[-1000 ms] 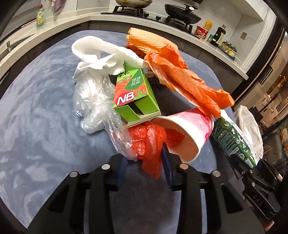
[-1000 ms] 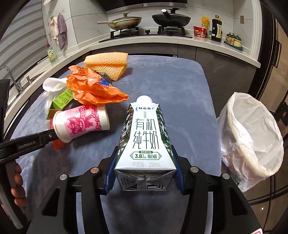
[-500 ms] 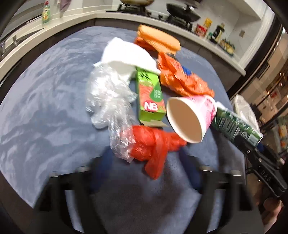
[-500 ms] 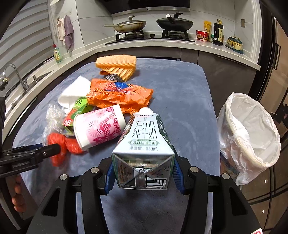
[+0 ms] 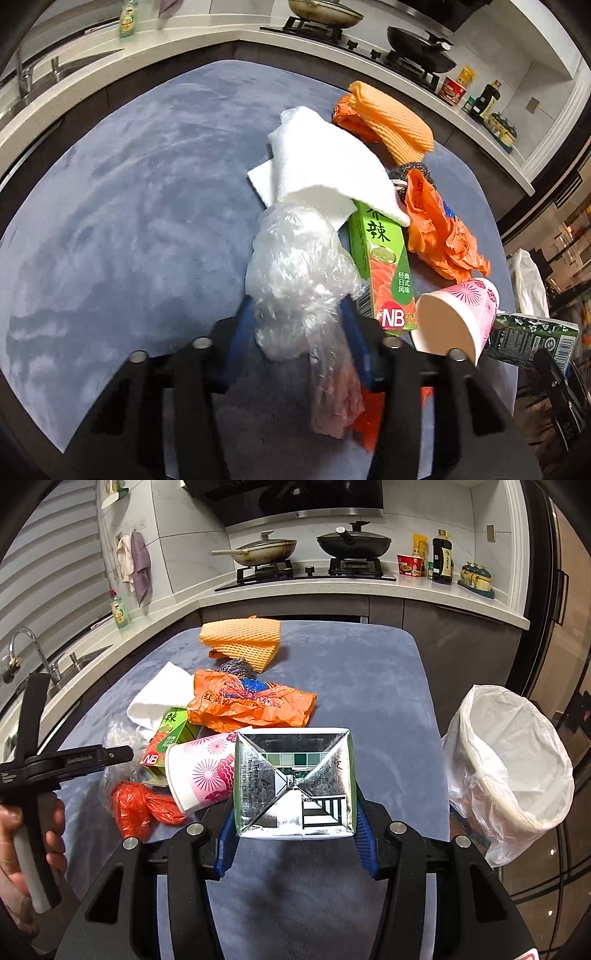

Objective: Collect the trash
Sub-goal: 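Grasp the clear plastic bag with the left gripper while the right gripper lifts the carton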

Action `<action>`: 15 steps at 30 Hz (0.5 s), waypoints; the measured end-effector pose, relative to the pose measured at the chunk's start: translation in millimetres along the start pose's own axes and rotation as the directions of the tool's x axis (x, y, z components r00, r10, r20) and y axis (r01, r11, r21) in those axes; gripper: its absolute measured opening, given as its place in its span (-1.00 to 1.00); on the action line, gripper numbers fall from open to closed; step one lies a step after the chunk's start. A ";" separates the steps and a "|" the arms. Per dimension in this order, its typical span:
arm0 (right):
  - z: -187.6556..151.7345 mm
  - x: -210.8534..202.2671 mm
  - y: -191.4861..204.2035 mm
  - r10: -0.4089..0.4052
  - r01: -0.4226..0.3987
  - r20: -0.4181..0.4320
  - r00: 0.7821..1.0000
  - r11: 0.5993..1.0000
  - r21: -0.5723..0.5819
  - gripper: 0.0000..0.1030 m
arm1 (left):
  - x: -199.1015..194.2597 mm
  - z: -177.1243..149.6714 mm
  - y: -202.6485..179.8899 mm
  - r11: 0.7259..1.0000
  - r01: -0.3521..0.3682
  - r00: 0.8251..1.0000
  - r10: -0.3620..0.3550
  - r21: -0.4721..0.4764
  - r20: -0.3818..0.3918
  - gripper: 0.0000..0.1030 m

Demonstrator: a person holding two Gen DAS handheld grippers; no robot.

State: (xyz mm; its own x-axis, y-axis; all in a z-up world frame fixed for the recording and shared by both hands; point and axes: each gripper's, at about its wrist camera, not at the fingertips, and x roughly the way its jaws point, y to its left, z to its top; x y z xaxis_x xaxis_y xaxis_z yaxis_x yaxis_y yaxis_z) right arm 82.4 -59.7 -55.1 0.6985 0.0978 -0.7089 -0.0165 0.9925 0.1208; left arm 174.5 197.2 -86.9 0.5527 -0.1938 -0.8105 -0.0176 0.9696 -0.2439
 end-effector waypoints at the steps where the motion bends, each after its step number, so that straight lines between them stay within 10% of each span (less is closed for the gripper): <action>1: -0.5 -0.8 -0.9 0.000 0.000 0.001 1.000 1.000 0.002 -0.03 | -1.3 -0.5 -2.4 1.000 0.000 1.000 0.000 0.014 0.002 -0.32; 15: 10.8 -40.7 -26.4 -0.016 0.009 0.124 0.992 0.998 0.059 -0.03 | -64.1 12.6 -32.1 0.997 0.008 0.991 -0.017 0.074 0.134 -0.62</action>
State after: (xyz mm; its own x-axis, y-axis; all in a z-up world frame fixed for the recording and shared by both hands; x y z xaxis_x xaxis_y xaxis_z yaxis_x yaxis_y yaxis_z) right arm 62.2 -90.7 -21.9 0.7823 0.0718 -0.6188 0.0322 0.9873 0.1553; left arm 150.2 180.4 -20.4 0.6595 -0.1889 -0.7276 0.0480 0.9765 -0.2100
